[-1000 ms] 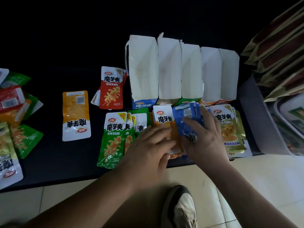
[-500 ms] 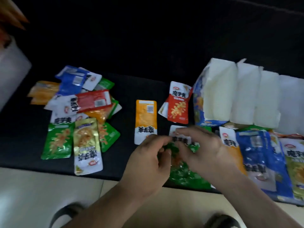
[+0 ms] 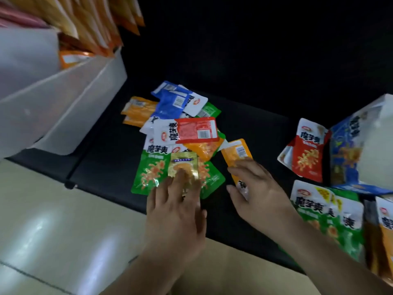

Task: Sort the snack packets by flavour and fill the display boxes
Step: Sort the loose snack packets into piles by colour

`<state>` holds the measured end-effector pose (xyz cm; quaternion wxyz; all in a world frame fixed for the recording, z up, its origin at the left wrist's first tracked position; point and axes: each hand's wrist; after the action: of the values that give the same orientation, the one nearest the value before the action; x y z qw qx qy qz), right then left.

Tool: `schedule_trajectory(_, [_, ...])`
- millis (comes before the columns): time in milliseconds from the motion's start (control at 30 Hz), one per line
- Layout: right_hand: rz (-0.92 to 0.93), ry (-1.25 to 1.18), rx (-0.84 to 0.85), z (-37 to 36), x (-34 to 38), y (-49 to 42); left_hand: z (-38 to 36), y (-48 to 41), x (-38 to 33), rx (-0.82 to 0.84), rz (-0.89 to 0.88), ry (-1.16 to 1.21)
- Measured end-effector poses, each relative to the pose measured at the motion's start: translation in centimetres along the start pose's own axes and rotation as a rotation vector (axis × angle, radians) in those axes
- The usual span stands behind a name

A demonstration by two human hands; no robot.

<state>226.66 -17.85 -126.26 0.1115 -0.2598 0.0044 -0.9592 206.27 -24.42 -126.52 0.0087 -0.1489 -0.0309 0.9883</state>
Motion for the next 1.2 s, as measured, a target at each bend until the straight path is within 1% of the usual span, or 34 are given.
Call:
schedule_trajectory(133, [-0.025,0.003,-0.121,-0.4,-0.2,-0.8,-0.7,1.0,1.3,0.003,-0.084,0.133])
schedule_trajectory(233, [-0.111,0.108,-0.086,-0.4,-0.4,-1.5,-0.5,0.8,1.7,-0.036,-0.138,0.213])
schedule_trajectory(300, [-0.066,0.159,-0.095,-0.4,-0.7,-1.7,-0.2,0.3,2.5,-0.097,-0.087,0.221])
schedule_trajectory(333, [-0.040,0.169,-0.111,-0.3,-0.7,-1.9,-0.1,0.1,3.0,-0.119,-0.033,0.179])
schedule_trajectory(400, [-0.005,0.180,-0.145,0.1,-0.8,-2.2,-0.1,-0.4,3.8,-0.100,0.075,0.060])
schedule_trajectory(433, [0.006,0.176,-0.159,0.3,-0.7,-2.4,-0.4,-0.5,3.9,-0.080,0.097,0.021])
schedule_trajectory(500, [0.027,0.158,-0.181,0.5,-0.4,-2.5,-1.0,-0.4,3.5,-0.060,0.088,0.005])
schedule_trajectory(633, [0.058,0.098,-0.208,1.2,-0.1,-2.4,-1.6,0.2,2.5,-0.076,0.104,0.106])
schedule_trajectory(767, [-0.012,0.105,-0.135,1.8,-0.4,-2.5,-0.6,-1.1,3.0,-0.129,0.008,0.214])
schedule_trajectory(867, [-0.051,0.103,-0.070,2.4,-0.4,-2.9,0.3,-6.0,3.2,-0.178,-0.107,0.183])
schedule_trajectory(900, [-0.058,0.103,-0.042,2.7,-0.4,-3.1,0.5,-7.8,2.7,-0.153,-0.140,0.161])
schedule_trajectory(967, [-0.070,0.117,0.017,3.2,-0.3,-3.4,0.7,-10.5,1.2,-0.053,-0.174,0.089])
schedule_trajectory(1033, [-0.075,0.139,0.051,3.5,-0.1,-3.6,0.5,-11.8,-0.4,0.030,-0.137,-0.033])
schedule_trajectory(1133, [-0.059,0.180,0.051,3.3,0.1,-3.5,0.2,-11.8,-1.6,0.066,-0.120,-0.154])
schedule_trajectory(1200, [-0.020,0.210,0.061,3.0,0.1,-3.2,-0.1,-11.4,-1.5,0.044,-0.125,-0.128])
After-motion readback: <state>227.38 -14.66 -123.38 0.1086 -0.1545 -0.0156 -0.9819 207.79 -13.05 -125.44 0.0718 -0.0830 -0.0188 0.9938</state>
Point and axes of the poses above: each hand's wrist, its own y-axis away from the middle knuckle, its own z-axis out of the back of the hand, x = y × z, and after that the axes turned 7 degrees about -x, right-handed
